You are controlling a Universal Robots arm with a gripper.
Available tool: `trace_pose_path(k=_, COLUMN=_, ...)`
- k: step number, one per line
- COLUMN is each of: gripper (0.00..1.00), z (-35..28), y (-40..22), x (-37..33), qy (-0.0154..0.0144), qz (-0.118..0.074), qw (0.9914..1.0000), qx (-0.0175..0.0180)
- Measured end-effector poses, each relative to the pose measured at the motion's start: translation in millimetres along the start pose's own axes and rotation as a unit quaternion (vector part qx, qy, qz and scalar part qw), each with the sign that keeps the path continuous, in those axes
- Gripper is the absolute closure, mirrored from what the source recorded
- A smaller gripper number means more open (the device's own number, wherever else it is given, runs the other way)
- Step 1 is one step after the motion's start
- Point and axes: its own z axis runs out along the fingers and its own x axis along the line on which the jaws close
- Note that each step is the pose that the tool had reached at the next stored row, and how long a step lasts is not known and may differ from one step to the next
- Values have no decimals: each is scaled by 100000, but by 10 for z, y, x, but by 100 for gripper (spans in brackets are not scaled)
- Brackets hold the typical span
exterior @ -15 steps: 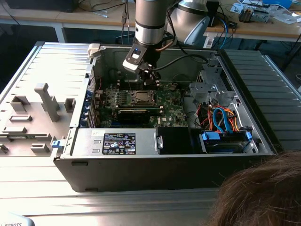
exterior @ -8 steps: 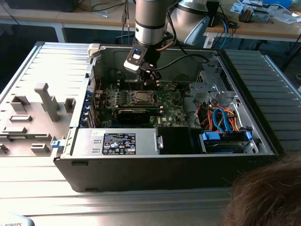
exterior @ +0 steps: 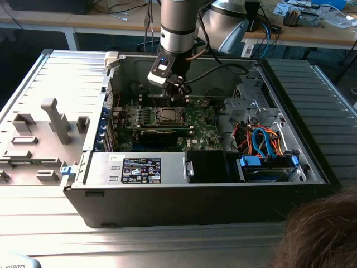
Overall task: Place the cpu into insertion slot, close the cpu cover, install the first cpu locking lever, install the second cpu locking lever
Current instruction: 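Install the first cpu locking lever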
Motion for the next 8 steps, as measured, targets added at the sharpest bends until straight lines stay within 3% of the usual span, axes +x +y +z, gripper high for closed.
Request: trace_pose_path(k=8, gripper=89, z=0, y=0, x=0, qy=-16, qz=-2007, qw=99980, qx=44)
